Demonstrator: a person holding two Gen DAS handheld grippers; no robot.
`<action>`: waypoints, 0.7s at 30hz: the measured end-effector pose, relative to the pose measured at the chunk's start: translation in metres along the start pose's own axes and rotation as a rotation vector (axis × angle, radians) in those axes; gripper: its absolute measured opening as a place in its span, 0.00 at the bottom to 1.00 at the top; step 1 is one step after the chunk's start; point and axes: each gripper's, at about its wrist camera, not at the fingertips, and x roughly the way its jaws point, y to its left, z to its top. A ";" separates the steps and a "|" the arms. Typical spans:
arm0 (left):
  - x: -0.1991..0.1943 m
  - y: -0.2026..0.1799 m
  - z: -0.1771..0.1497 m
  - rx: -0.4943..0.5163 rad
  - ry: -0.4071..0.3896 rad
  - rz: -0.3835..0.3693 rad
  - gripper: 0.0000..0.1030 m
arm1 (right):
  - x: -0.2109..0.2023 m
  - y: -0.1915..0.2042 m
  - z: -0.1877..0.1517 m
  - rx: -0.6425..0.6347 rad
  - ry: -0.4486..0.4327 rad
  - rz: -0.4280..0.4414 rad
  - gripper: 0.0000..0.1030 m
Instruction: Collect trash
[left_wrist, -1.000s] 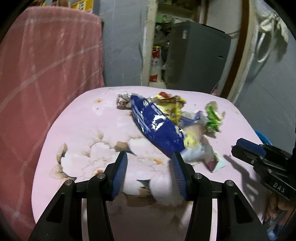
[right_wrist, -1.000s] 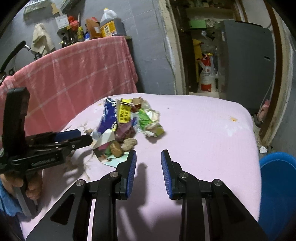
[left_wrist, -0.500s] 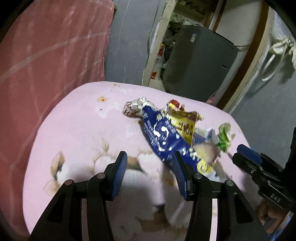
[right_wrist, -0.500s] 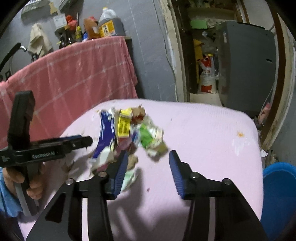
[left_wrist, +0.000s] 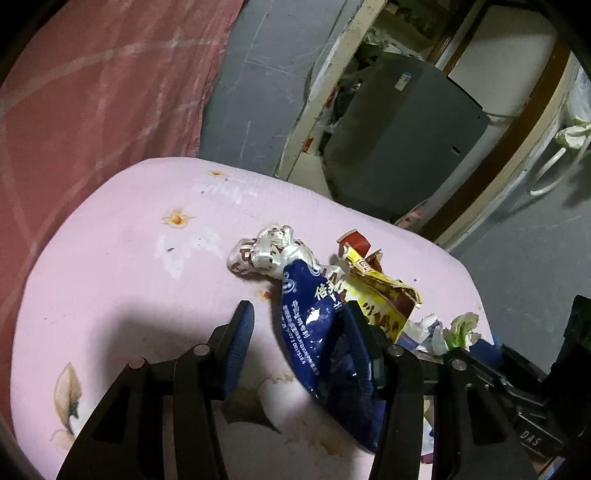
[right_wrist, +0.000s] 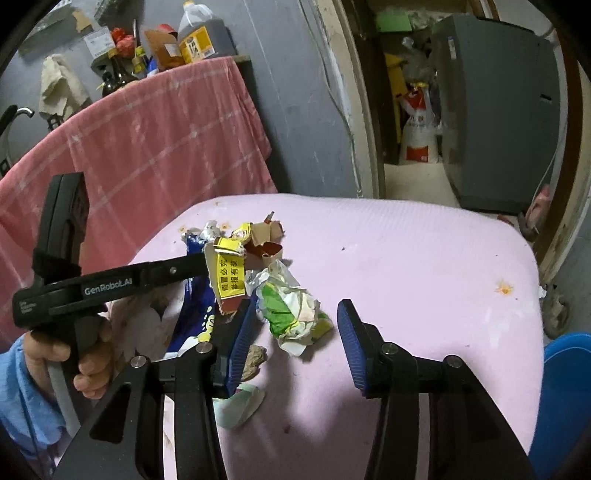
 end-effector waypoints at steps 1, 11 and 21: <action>-0.001 -0.001 0.000 0.007 0.000 -0.009 0.37 | 0.001 0.000 0.000 -0.002 0.006 0.001 0.29; -0.007 0.001 -0.004 -0.003 -0.012 -0.025 0.10 | -0.001 0.003 -0.003 -0.011 -0.009 0.007 0.14; -0.046 -0.018 -0.019 0.073 -0.135 -0.056 0.07 | -0.029 0.009 -0.013 -0.022 -0.164 -0.015 0.09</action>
